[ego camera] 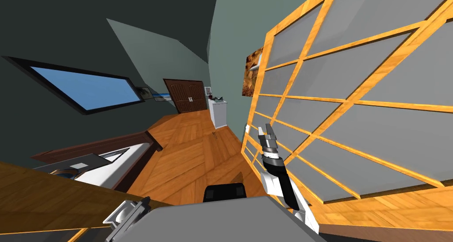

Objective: Push the door open

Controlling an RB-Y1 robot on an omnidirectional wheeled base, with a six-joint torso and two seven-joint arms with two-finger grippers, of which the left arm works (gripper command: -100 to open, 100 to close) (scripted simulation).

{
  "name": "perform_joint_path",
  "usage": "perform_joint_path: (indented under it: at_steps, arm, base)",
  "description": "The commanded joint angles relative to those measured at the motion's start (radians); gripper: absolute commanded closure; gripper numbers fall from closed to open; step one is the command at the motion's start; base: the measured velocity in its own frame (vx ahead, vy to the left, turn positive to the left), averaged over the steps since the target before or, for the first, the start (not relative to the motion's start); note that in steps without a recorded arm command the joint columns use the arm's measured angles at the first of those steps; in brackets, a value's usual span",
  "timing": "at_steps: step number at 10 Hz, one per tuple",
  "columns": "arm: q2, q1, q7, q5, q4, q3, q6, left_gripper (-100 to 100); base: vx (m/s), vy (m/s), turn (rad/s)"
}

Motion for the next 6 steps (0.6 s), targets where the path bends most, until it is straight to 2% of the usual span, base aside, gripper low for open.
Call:
perform_joint_path:
  at_steps: [1,6]
  arm:
    - [0.004,0.004,0.0,0.016,0.002,0.012,-0.008,100]
    - [0.007,0.02,-0.001,0.071,0.01,0.056,-0.035,100]
  base:
    - [0.098,0.114,0.034]
    - [0.149,0.184,0.04]
